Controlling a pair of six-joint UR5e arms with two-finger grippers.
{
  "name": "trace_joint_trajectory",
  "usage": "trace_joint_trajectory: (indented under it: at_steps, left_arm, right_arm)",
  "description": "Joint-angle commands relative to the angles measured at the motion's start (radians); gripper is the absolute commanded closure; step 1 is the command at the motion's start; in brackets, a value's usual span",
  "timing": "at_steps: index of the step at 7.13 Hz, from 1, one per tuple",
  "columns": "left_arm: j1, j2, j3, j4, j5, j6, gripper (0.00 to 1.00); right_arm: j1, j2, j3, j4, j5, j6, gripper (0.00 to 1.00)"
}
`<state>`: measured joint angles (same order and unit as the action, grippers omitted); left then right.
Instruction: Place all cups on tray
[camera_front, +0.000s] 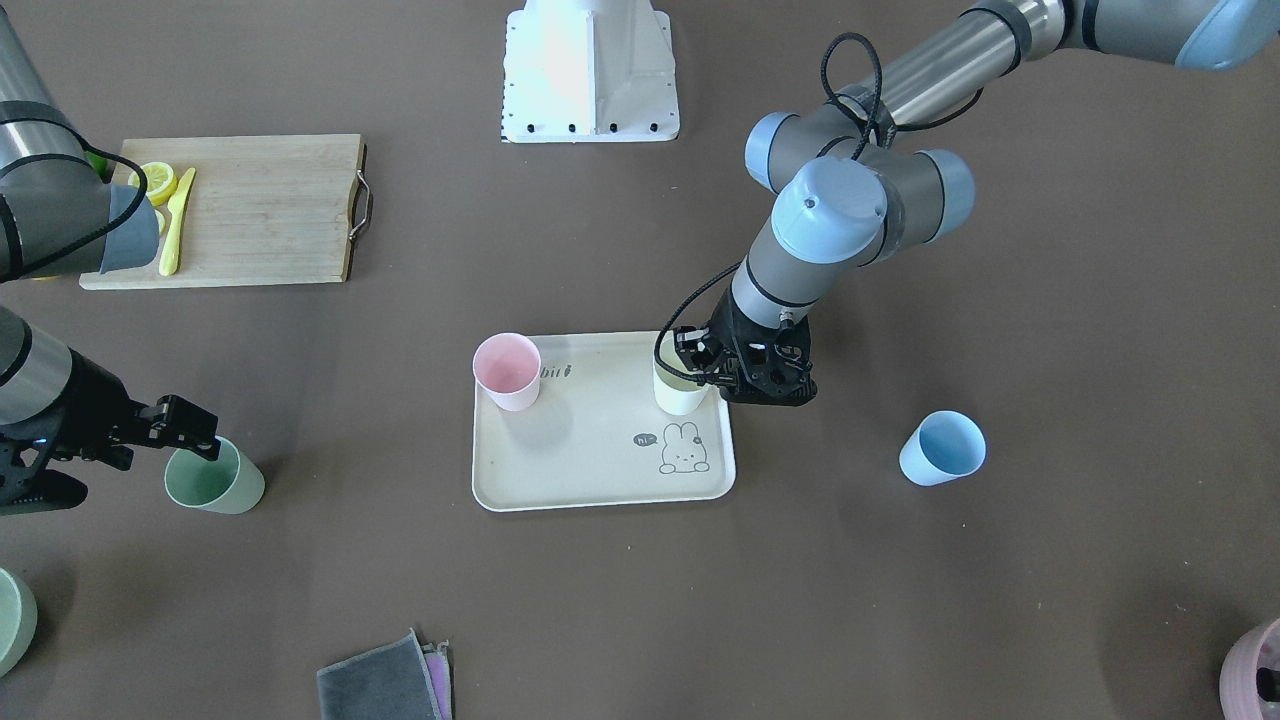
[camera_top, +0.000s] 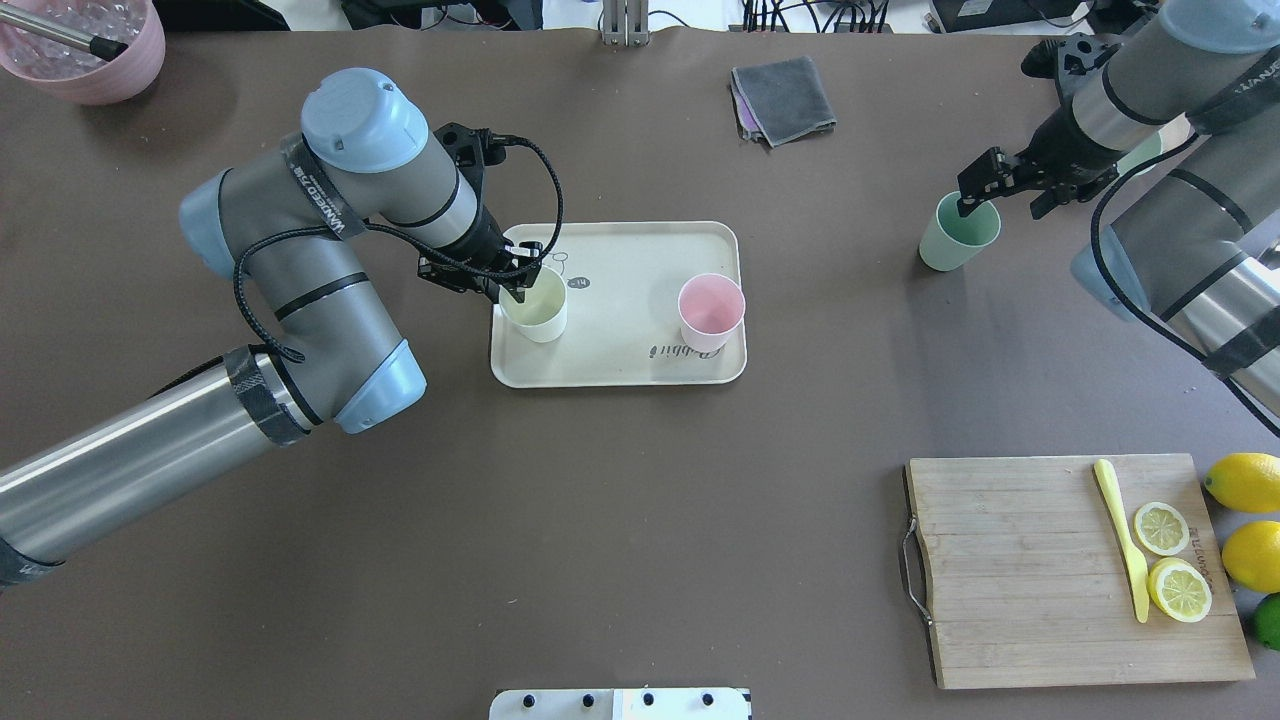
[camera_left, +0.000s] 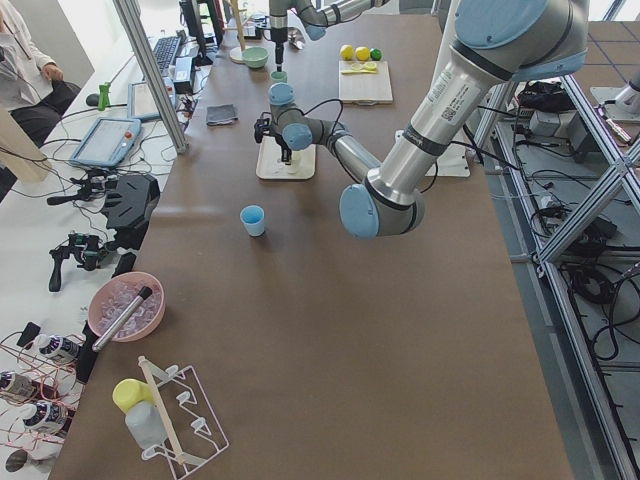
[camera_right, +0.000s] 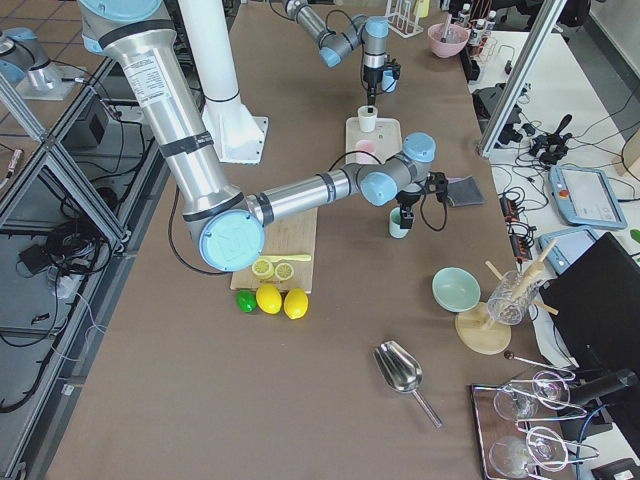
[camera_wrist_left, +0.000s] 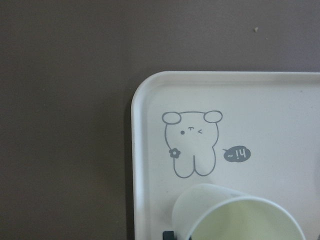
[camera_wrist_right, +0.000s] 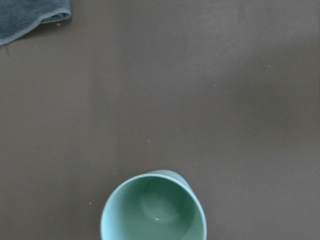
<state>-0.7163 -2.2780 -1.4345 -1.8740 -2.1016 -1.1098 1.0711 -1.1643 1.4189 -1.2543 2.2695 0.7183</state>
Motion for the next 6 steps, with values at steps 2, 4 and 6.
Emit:
trace_joint_trajectory:
  at_steps: [2, 4, 6]
  left_arm:
    - [-0.002, -0.001, -0.003, -0.001, 0.002, 0.002, 0.02]
    - [-0.003, -0.001, -0.006, 0.001, 0.022, -0.001, 0.02]
    - [-0.058, 0.008, -0.009, 0.010, 0.011, 0.011, 0.02]
  right_arm:
    - [0.003, 0.017, -0.072, 0.003, -0.001, -0.005, 0.00]
    - [-0.006, 0.034, -0.106, 0.006, -0.001, -0.003, 0.07]
    - [-0.013, 0.034, -0.097, 0.006, 0.005, -0.013, 1.00]
